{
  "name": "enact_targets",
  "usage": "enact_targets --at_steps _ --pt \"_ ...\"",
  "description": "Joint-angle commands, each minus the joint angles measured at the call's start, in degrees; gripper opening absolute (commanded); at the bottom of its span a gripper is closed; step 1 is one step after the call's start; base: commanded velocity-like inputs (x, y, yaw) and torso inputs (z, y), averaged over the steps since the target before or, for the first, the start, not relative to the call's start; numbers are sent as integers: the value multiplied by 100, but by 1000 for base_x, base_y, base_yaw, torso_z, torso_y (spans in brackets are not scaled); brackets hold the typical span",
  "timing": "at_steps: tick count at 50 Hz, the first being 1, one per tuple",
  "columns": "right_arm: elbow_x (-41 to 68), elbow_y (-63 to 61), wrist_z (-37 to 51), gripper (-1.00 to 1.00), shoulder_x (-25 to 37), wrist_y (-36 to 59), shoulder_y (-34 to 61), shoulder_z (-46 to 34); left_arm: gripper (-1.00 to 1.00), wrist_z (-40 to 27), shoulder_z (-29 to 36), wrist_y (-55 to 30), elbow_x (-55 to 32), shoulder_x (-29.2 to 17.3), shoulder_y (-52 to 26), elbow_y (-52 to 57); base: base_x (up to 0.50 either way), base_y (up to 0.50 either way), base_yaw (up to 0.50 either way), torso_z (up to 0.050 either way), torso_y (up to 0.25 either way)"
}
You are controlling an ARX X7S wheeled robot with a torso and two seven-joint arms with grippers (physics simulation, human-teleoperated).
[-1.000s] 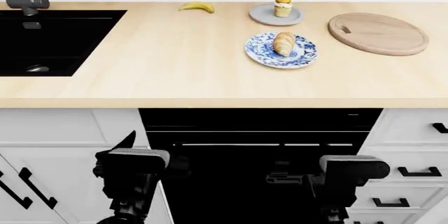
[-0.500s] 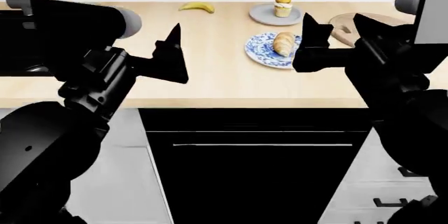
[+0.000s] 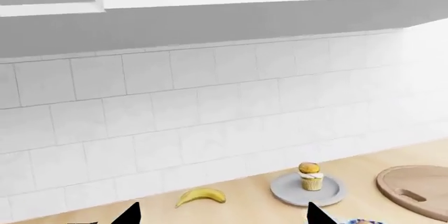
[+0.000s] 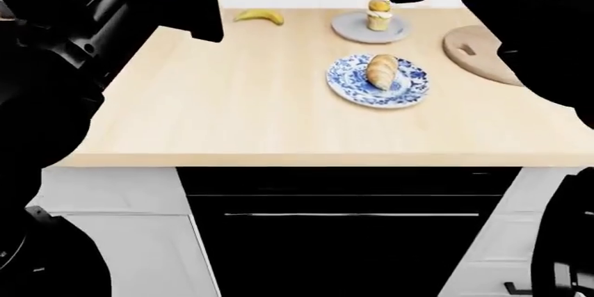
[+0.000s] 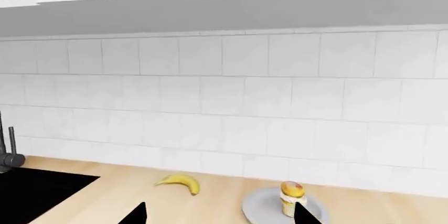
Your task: From the different types of pastries on the counter, select a croissant and place it on the cutting board. Then retrieve a jar of jam from the cabinet and place it alongside the croissant on the cutting board.
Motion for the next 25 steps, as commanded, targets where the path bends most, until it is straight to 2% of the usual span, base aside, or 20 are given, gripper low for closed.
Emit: enact_targets --at_steps 1,25 --pt "-386 835 -433 100 37 -485 492 -429 100 -10 196 222 75 -140 -285 -260 266 0 0 0 0" --pt "-434 1199 -547 100 72 -607 601 -478 100 9 332 376 41 -255 -357 -366 420 -41 0 0 0"
